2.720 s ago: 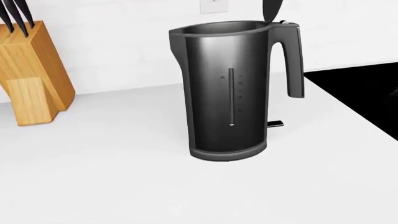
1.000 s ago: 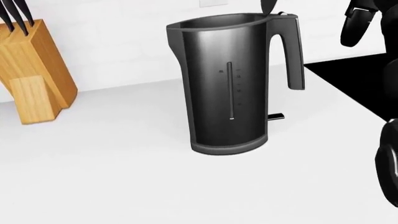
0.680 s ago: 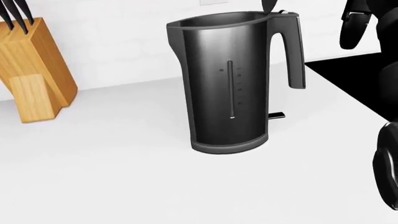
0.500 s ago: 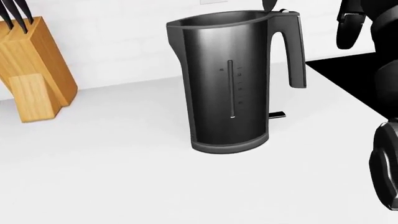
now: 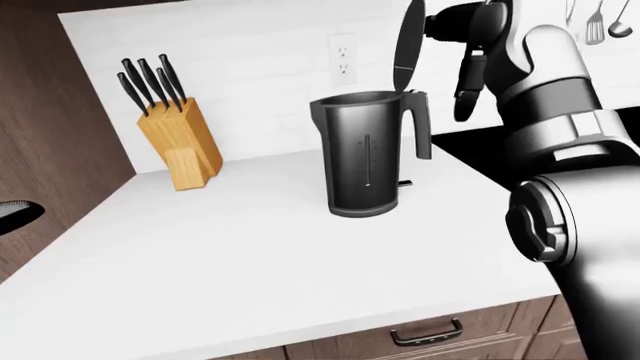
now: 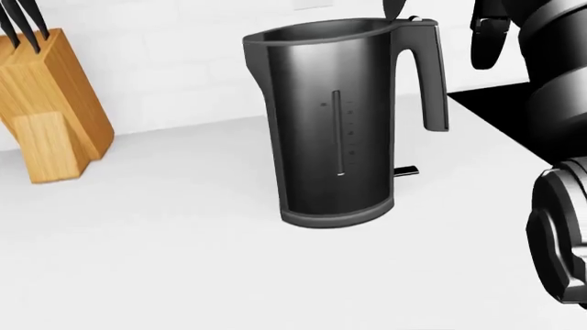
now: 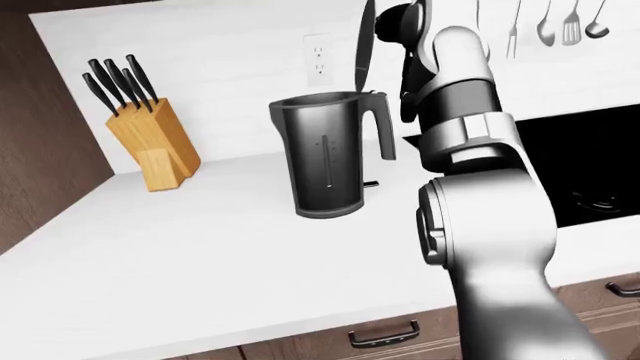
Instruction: Close the lid of the electric kettle.
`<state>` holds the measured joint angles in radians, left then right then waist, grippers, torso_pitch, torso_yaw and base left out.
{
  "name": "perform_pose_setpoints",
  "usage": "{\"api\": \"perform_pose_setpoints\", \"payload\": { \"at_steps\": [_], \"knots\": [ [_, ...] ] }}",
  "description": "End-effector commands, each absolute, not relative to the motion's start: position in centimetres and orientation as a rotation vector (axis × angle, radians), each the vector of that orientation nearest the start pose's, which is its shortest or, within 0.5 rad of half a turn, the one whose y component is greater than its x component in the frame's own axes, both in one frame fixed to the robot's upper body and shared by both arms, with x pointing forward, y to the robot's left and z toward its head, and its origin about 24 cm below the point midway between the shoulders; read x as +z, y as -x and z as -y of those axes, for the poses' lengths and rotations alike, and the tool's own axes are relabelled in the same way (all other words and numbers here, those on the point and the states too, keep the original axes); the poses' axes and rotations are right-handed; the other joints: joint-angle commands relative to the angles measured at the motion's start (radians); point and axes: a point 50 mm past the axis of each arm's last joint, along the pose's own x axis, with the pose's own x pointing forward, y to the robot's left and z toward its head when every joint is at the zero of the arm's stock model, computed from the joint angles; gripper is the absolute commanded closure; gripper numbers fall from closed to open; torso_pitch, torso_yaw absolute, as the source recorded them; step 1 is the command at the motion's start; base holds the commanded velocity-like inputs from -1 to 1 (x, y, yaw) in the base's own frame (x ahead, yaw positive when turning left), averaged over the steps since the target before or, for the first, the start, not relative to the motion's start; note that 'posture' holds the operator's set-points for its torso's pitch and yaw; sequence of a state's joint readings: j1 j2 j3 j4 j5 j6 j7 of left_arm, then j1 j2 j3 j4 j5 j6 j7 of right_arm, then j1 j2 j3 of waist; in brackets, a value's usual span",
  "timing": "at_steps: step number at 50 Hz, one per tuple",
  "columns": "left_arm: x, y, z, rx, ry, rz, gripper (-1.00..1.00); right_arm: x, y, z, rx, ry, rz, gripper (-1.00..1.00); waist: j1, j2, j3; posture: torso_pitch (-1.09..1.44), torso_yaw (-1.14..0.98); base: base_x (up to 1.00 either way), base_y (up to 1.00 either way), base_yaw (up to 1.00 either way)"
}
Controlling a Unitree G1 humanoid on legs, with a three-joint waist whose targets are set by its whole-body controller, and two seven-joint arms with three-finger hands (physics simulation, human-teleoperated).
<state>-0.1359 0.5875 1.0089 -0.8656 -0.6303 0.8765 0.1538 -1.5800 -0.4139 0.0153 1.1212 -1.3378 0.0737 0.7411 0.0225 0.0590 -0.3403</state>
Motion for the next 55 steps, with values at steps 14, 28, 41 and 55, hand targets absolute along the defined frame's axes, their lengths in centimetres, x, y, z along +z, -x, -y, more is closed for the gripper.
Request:
{"api": "perform_pose_setpoints", "payload": {
  "at_steps": [14,28,41,55],
  "knots": [
    [28.4,-14.0,-31.1,0.564,-0.155,0.527,-1.0,35.0,-41.5,11.3,0.176,1.64,-0.123,-0.96,-0.019,0.022,-0.002,-0.58,0.0,0.0,0.0,0.0],
    [28.4,-14.0,-31.1,0.564,-0.152,0.528,-1.0,35.3,-41.3,9.8,0.203,1.65,-0.099,-0.96,-0.011,0.016,0.003,-0.58,0.0,0.0,0.0,0.0],
    [28.4,-14.1,-31.1,0.564,-0.156,0.526,-1.0,35.9,-41.2,10.2,0.192,1.645,-0.105,-0.96,0.003,0.01,0.002,-0.58,0.0,0.0,0.0,0.0],
    [28.2,-14.2,-31.1,0.565,-0.158,0.526,-1.0,35.9,-41.1,10.3,0.198,1.644,-0.109,-0.96,0.01,0.007,0.0,-0.58,0.0,0.0,0.0,0.0]
  ]
}}
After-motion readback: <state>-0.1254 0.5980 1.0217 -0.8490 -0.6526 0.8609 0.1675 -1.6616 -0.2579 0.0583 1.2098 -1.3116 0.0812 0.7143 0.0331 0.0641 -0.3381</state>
